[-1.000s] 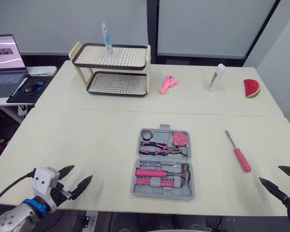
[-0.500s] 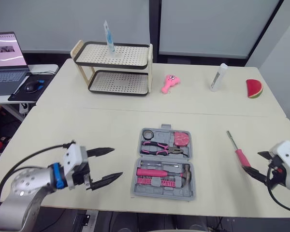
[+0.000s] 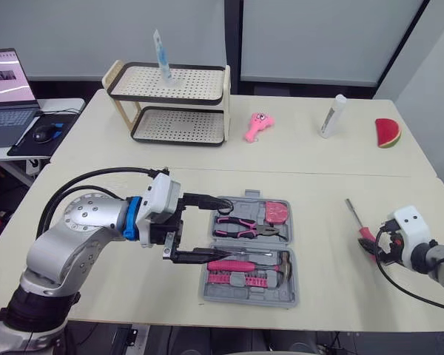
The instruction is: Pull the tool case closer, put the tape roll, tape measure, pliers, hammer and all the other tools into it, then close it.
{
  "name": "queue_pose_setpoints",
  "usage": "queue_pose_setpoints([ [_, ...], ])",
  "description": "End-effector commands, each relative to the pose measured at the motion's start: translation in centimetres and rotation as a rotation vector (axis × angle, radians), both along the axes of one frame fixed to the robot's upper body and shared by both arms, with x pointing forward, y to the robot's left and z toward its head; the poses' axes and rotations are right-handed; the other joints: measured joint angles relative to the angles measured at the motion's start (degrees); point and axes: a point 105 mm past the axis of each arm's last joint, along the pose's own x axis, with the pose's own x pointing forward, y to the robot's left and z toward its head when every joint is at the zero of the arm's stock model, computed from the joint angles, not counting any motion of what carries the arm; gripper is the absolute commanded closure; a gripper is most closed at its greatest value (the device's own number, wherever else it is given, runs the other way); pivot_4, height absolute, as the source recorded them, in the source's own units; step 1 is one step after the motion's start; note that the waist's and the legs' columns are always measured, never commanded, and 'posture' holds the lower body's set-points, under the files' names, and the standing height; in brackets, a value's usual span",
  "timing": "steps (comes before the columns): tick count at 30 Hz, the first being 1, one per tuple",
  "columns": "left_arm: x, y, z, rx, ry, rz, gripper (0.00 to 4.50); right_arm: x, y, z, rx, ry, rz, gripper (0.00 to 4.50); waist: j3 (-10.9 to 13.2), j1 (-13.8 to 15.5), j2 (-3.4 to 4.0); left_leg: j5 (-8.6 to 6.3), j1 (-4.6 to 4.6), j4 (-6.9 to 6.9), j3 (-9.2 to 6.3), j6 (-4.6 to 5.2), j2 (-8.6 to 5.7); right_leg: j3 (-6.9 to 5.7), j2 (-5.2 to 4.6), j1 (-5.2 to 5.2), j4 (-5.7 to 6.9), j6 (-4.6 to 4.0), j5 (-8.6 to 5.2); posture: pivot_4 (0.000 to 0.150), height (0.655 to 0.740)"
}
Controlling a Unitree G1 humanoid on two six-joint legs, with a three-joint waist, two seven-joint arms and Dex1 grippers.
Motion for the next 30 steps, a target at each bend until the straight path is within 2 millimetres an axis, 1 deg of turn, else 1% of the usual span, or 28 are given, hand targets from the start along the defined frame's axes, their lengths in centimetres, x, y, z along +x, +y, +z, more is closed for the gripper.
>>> queue_pose_setpoints([
  [1,-0.5,-0.8,0.7,0.001,-0.012,-0.069,0.03,1.0,0.0,0.6,-0.005,-0.046,-0.014,0.0,0.0,0.0,0.0,0.0,0.0,0.01,0.0,0.0,0.0,0.0,0.0,0.0,0.01,0.0,0.0,0.15,0.735],
  [4,-0.4,-1.1,0.8,0.001,-0.015,-0.077,0.03,1.3,0.2,0.3,0.006,-0.046,-0.019,0.0,0.0,0.0,0.03,0.01,0.01,0.04,0.0,0.0,0.0,0.01,0.0,0.01,0.02,0.01,0.01,0.15,0.735],
  [5,-0.4,-1.1,0.8,0.004,-0.013,-0.08,0.01,1.4,0.2,0.1,0.011,-0.045,-0.022,0.19,0.0,0.0,0.03,0.0,0.01,0.04,-0.01,0.0,0.0,0.01,0.0,0.01,0.02,0.01,0.01,0.15,0.735],
  [8,-0.6,-1.2,0.4,0.019,-0.013,-0.088,0.0,1.6,0.2,-0.2,0.012,-0.039,-0.029,0.92,0.0,0.0,0.03,0.0,0.0,0.04,-0.01,0.0,0.0,0.01,0.0,0.01,0.03,0.01,0.01,0.15,0.735],
  [9,-0.6,-1.2,0.3,0.022,-0.014,-0.09,0.0,1.7,0.2,-0.3,0.016,-0.038,-0.035,1.32,0.0,0.0,0.03,0.01,0.0,0.04,-0.01,0.0,0.0,0.0,0.0,0.01,0.03,0.01,0.01,0.15,0.735],
  [11,-0.5,-1.3,0.2,0.022,-0.015,-0.087,0.0,1.8,0.3,-0.5,0.013,-0.031,-0.039,1.92,0.0,0.0,0.03,0.01,0.01,0.04,-0.02,0.01,0.0,-0.01,0.0,0.01,0.04,0.01,0.01,0.15,0.735],
  [16,-0.5,-1.3,0.1,0.024,-0.021,-0.08,0.0,1.8,0.4,-0.8,0.002,-0.017,-0.037,2.9,0.0,0.0,0.03,0.01,0.02,0.09,-0.02,0.01,0.0,0.01,0.01,0.04,0.04,0.04,0.03,0.15,0.735],
  [20,-0.4,-1.0,-0.4,0.039,-0.02,-0.067,0.0,1.8,0.5,-0.7,-0.01,-0.016,-0.034,3.74,0.0,0.0,0.03,0.01,0.02,0.09,-0.02,0.01,0.0,0.01,0.0,0.04,0.04,0.03,0.03,0.15,0.735],
  [25,-0.2,-0.3,-1.1,0.065,-0.025,-0.042,0.0,1.7,1.0,-0.3,-0.015,-0.026,-0.029,3.75,0.0,0.1,0.03,0.01,0.02,0.08,-0.02,0.01,0.0,0.0,0.01,0.03,0.04,0.03,0.03,0.15,0.735],
  [27,-0.2,0.1,-1.3,0.079,-0.027,-0.035,0.0,1.5,1.5,0.3,-0.007,-0.04,-0.029,3.75,0.0,0.1,0.03,0.01,0.02,0.08,-0.03,0.01,0.0,0.0,0.01,0.02,0.04,0.03,0.03,0.15,0.735],
  [29,-0.2,0.7,-1.6,0.096,-0.024,-0.022,0.0,1.0,2.6,1.3,0.016,-0.064,-0.026,3.75,0.0,0.1,0.06,0.01,0.0,0.06,-0.06,0.01,0.01,-0.02,0.01,0.01,0.04,0.03,0.03,0.15,0.735],
  [30,-0.3,1.0,-1.8,0.106,-0.019,-0.018,0.0,0.5,3.5,1.7,0.034,-0.074,-0.027,3.75,0.0,0.1,0.07,0.01,-0.01,0.04,-0.08,0.01,0.01,-0.03,0.01,-0.01,0.08,0.02,0.03,0.15,0.735],
])
